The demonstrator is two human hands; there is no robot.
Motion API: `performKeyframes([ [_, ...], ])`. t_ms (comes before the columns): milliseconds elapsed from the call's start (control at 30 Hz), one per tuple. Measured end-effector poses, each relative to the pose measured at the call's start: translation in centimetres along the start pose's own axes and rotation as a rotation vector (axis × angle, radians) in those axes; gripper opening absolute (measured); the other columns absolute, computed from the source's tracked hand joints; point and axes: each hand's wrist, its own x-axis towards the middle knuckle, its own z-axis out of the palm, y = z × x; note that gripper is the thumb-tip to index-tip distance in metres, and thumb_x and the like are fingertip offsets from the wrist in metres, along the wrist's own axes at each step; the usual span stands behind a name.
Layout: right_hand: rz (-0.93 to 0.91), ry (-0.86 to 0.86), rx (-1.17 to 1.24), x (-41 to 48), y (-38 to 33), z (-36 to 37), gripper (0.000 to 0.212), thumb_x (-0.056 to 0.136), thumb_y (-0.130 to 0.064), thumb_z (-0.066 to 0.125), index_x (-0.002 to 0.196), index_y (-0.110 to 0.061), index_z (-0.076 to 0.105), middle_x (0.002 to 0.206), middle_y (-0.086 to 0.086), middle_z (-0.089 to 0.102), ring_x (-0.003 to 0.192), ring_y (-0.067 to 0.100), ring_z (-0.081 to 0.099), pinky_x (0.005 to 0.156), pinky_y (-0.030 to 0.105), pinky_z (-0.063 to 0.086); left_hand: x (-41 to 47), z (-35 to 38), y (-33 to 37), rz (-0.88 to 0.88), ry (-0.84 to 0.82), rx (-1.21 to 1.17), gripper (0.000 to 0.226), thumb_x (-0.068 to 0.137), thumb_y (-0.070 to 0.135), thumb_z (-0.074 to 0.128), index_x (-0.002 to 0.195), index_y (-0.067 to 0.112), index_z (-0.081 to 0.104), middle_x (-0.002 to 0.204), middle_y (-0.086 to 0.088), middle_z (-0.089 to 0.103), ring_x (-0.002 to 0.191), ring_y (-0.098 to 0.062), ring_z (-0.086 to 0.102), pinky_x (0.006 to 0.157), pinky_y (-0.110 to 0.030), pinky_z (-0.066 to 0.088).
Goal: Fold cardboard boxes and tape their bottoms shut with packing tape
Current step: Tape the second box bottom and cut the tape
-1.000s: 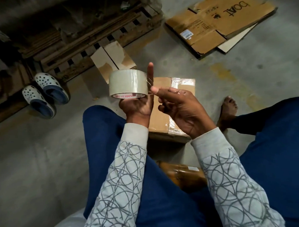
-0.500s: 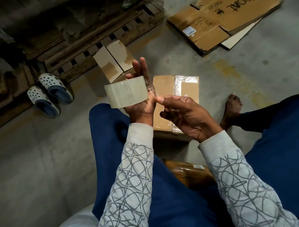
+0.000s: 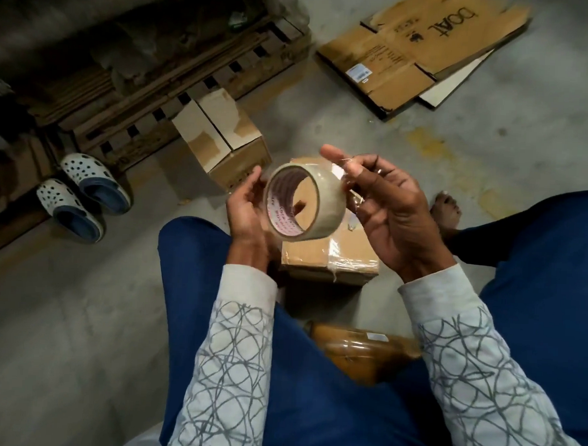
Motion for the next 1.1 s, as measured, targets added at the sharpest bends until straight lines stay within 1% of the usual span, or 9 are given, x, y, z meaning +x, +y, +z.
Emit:
performKeyframes([
  [133, -0.099, 0.102, -0.008, 0.2, -1.1, -1.3, 0.004, 0.096, -0.004, 0.055, 0.095, -0.006, 0.058, 0.135, 0.019, 0.062, 0.121, 0.028, 0.06, 0.1, 0.037, 0.047, -2.1, 2.0, 1.1, 0.788, 0.223, 0.88, 0.032, 0.095, 0.046, 0.058, 0.072, 0.025, 0.064, 0.087, 0.0, 0.059, 0.094, -0.021, 0.051, 0.09, -0.04, 0.044],
  [200, -0.168, 0.111, -0.055, 0.2, -1.3, -1.4, 0.006, 0.097, 0.0, 0.054, 0.096, -0.004, 0.059, 0.132, 0.019, 0.064, 0.123, 0.029, 0.061, 0.102, 0.038, 0.05, -4.6, 4.1, 2.0, 1.007, 0.154, 1.034, 0.036, 0.096, 0.051, 0.052, 0.077, 0.02, 0.057, 0.086, 0.006, 0.053, 0.091, -0.015, 0.046, 0.084, -0.034, 0.041],
  [300, -0.288, 0.144, -0.239, 0.1, -1.7, -1.6, 0.006, 0.096, 0.001, 0.058, 0.098, -0.004, 0.061, 0.126, 0.018, 0.066, 0.124, 0.033, 0.06, 0.106, 0.048, 0.049, -6.1, 5.6, 2.3, 0.681, -0.243, 1.075, 0.04, 0.093, 0.057, 0.056, 0.09, 0.018, 0.065, 0.089, 0.006, 0.064, 0.087, -0.01, 0.061, 0.076, -0.029, 0.052],
  [367, -0.346, 0.165, -0.315, 0.1, -2.1, -2.0, 0.006, 0.095, -0.001, 0.062, 0.098, -0.006, 0.063, 0.12, 0.016, 0.068, 0.12, 0.032, 0.062, 0.104, 0.05, 0.049, -6.4, 6.1, 2.0, 0.541, -0.311, 1.039, 0.031, 0.092, 0.047, 0.067, 0.108, 0.021, 0.067, 0.1, 0.009, 0.069, 0.095, -0.001, 0.065, 0.081, -0.024, 0.056],
  [467, -0.359, 0.15, -0.356, -0.2, -2.5, -2.2, 0.007, 0.095, 0.0, 0.062, 0.099, -0.006, 0.064, 0.115, 0.015, 0.07, 0.116, 0.031, 0.064, 0.101, 0.049, 0.051, -5.9, 6.4, 1.5, 0.468, -0.41, 0.889, 0.025, 0.095, 0.029, 0.068, 0.117, 0.018, 0.067, 0.11, 0.003, 0.073, 0.103, -0.009, 0.069, 0.088, -0.031, 0.058],
  [600, -0.327, 0.147, -0.377, -0.1, -2.5, -2.2, 0.005, 0.094, -0.001, 0.063, 0.098, -0.004, 0.064, 0.111, 0.014, 0.072, 0.113, 0.029, 0.067, 0.097, 0.047, 0.055, -5.2, 6.0, 0.9, 0.526, -0.385, 0.684, 0.011, 0.097, 0.011, 0.063, 0.105, 0.005, 0.068, 0.103, -0.008, 0.072, 0.101, -0.02, 0.069, 0.087, -0.032, 0.058],
  [733, -0.295, 0.215, -0.342, 0.3, -2.2, -2.6, 0.011, 0.087, -0.012, 0.072, 0.094, -0.006, 0.068, 0.1, 0.01, 0.074, 0.1, 0.027, 0.071, 0.092, 0.05, 0.057, -4.8, 5.7, 0.4, 0.598, -0.314, 0.648, 0.009, 0.094, 0.005, 0.065, 0.098, 0.011, 0.069, 0.096, 0.0, 0.072, 0.098, -0.016, 0.068, 0.086, -0.035, 0.058],
  [867, -0.269, 0.278, -0.109, 0.5, -2.6, -4.1, 0.003, 0.094, 0.0, 0.06, 0.094, 0.002, 0.06, 0.088, 0.009, 0.07, 0.083, 0.021, 0.072, 0.09, 0.048, 0.058, -3.7, 4.3, 0.6, 0.595, -0.217, 0.518, 0.016, 0.093, 0.002, 0.064, 0.09, 0.016, 0.071, 0.086, 0.012, 0.071, 0.09, -0.008, 0.066, 0.08, -0.026, 0.055],
  [1100, -0.199, 0.226, 0.063, 0.4, -2.7, -4.9, 0.01, 0.099, 0.0, 0.05, 0.093, -0.001, 0.058, 0.093, 0.012, 0.063, 0.077, 0.013, 0.062, 0.093, 0.048, 0.055, -3.1, 3.7, 0.3, 0.487, -0.291, 0.258, 0.013, 0.087, -0.003, 0.062, 0.092, 0.006, 0.069, 0.091, -0.001, 0.071, 0.094, -0.014, 0.065, 0.08, -0.022, 0.053],
])
